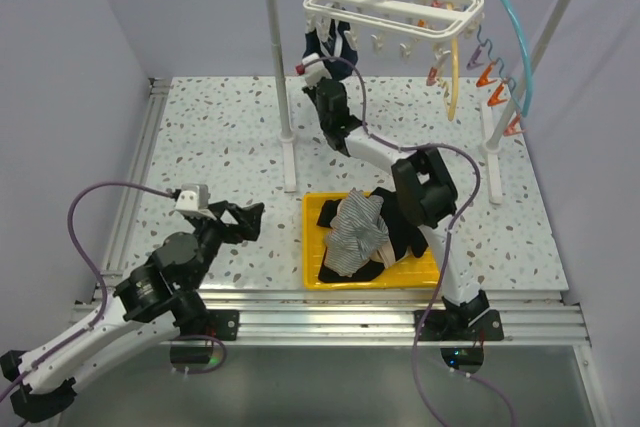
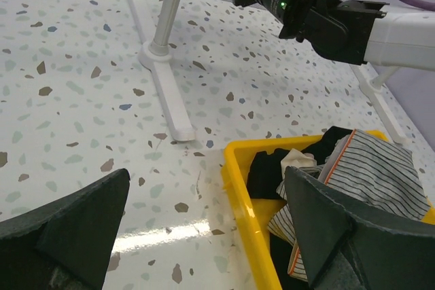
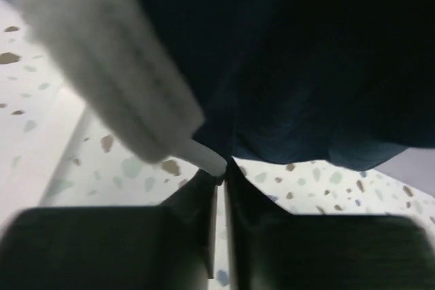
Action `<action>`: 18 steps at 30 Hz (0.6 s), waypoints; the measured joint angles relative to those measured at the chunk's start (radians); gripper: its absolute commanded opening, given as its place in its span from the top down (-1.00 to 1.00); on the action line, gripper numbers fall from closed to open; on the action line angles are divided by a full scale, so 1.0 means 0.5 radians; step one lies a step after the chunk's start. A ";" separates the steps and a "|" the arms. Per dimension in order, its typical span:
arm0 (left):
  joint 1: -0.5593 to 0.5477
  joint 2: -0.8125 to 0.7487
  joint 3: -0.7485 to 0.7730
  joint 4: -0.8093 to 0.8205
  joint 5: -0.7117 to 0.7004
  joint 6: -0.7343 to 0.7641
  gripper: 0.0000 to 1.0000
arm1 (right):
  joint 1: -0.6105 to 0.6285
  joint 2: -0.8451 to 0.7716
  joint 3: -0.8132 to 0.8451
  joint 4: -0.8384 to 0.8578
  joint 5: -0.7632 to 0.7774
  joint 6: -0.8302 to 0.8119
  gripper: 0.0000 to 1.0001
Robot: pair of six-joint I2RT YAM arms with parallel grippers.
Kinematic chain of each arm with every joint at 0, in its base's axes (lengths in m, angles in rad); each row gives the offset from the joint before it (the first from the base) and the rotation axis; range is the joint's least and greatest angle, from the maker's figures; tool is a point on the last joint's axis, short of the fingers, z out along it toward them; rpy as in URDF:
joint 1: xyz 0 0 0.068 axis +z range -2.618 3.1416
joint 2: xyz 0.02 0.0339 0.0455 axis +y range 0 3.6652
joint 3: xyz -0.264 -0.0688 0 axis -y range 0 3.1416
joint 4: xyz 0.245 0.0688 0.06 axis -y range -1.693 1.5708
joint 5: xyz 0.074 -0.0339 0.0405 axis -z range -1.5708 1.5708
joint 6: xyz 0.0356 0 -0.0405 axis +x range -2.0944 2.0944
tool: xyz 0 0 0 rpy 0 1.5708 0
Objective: Remove the underwear clipped to the hanger
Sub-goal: Remove the underwear from the hanger.
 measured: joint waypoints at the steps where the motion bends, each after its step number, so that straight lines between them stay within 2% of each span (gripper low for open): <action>1: 0.000 -0.027 0.000 -0.021 -0.004 -0.015 -1.00 | -0.024 0.001 0.007 0.001 -0.003 0.021 1.00; 5: 0.000 -0.101 0.000 -0.061 -0.006 -0.057 -1.00 | -0.097 -0.023 -0.053 0.088 -0.021 0.043 1.00; 10: 0.000 -0.099 0.001 -0.062 0.007 -0.059 -1.00 | -0.125 -0.299 -0.511 0.098 -0.230 0.079 1.00; 15: 0.000 0.009 0.002 0.078 0.067 0.033 -1.00 | -0.185 -0.766 -0.887 -0.106 -0.696 0.169 1.00; 18: 0.000 0.113 0.002 0.246 0.114 0.113 -1.00 | -0.271 -1.051 -0.985 -0.259 -1.055 0.182 1.00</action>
